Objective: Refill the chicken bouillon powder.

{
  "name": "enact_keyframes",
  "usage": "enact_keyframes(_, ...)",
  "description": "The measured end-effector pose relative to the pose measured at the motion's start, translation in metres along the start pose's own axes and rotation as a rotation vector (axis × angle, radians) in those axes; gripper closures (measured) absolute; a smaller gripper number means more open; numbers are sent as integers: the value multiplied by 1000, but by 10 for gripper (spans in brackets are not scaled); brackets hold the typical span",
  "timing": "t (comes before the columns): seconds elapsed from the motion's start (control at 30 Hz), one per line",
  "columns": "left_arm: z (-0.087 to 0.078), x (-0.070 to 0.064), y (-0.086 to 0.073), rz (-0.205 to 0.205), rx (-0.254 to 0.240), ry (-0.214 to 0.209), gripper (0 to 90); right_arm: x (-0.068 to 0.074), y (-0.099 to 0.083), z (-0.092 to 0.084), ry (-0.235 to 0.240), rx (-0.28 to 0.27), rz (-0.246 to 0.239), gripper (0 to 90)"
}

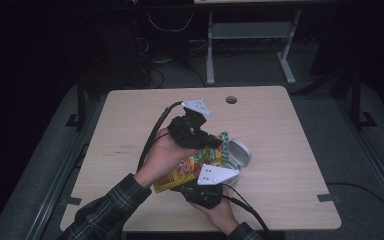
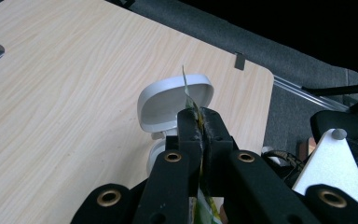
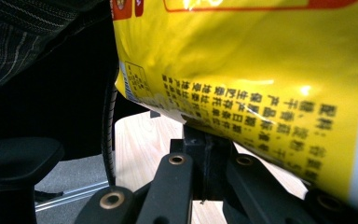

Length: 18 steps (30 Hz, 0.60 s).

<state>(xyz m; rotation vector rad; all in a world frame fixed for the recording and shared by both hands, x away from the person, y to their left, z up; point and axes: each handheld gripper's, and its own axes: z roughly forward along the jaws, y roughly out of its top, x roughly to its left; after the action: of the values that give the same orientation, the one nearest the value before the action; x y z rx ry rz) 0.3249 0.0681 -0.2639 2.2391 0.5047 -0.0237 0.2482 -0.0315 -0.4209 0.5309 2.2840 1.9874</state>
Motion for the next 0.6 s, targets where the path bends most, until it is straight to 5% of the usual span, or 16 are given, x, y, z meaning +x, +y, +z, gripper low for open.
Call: enact_keyframes(0.6, 4, 2, 4, -4, 12, 3, 886, -3, 1, -2, -2, -7, 7, 900)
